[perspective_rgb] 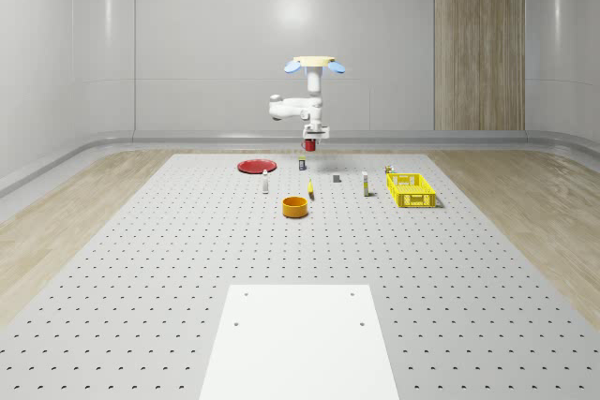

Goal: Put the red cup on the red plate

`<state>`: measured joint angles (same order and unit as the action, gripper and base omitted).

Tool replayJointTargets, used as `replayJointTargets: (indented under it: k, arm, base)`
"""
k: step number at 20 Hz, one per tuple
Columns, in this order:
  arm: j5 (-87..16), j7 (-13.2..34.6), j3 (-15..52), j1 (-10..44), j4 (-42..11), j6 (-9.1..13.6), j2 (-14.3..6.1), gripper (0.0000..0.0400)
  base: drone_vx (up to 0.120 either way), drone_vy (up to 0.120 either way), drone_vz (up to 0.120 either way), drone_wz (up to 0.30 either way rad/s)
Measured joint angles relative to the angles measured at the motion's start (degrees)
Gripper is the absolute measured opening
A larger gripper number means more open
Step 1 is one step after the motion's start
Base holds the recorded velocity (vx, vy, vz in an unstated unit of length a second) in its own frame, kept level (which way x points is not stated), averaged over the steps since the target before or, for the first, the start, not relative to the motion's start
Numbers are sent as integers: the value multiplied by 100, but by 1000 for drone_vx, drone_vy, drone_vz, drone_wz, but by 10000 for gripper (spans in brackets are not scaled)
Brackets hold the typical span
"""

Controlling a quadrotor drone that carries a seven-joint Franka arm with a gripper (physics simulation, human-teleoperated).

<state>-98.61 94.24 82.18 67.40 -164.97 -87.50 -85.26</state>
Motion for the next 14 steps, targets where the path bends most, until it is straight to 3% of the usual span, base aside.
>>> replayJointTargets:
  k: [14]
  arm:
    - [51,17,19,19,4,-120,-129,99]
  base:
    - [0,-120,0,0]
